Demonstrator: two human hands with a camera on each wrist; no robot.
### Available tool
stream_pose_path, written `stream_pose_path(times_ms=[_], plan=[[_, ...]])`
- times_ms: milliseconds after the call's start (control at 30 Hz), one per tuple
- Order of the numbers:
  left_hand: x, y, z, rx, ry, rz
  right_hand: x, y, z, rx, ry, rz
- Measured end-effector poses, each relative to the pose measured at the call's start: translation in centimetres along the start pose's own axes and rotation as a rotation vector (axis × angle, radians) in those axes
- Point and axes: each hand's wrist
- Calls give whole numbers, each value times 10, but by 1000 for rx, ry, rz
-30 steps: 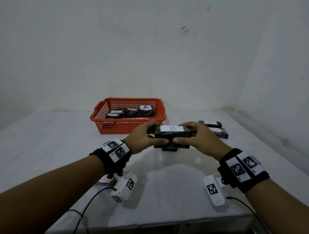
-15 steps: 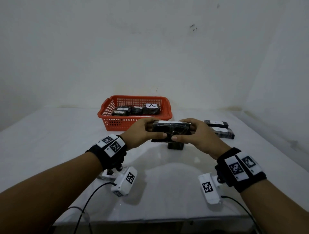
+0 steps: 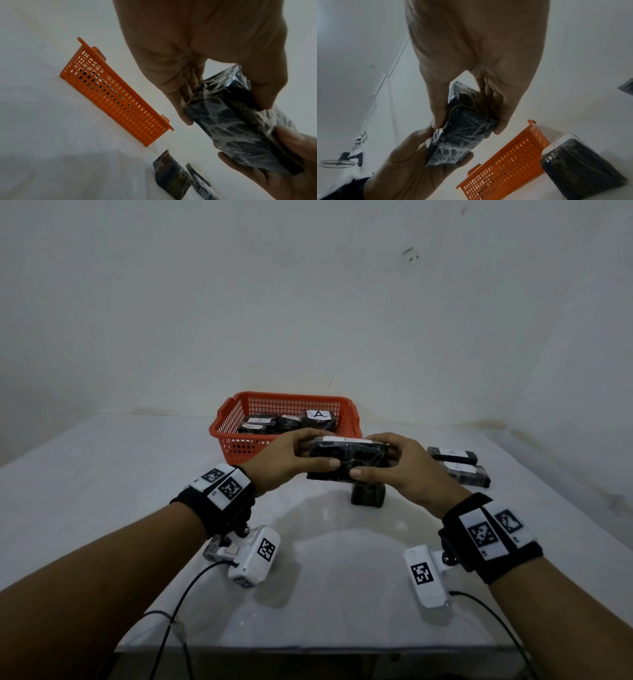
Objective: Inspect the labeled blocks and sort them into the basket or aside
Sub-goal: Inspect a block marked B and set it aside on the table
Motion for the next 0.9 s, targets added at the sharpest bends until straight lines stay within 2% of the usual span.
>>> stream_pose_path(times_ms=[167, 300, 367, 500, 800, 900], plan=[[0, 0, 0, 7, 51, 68, 3, 2, 4, 61, -15, 38], [-3, 0, 0, 90, 81, 136, 4, 0, 8, 322, -65, 181], [-3, -3, 2, 70, 63, 110, 5, 2, 8, 387, -46, 163], [-3, -7, 7, -29, 25, -40, 4, 10, 8, 364, -3, 76], [-7, -13, 14, -134, 7, -59, 4, 12, 9, 343, 20, 65], [-7, -14, 12, -153, 23, -52, 2, 15, 7, 356, -39, 104]])
Point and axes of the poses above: each hand's wrist, its own x-axis towards the middle knuckle, its own z-axis out of the palm, y = z × x, and after that the axes turned 1 degree about -y, right-handed
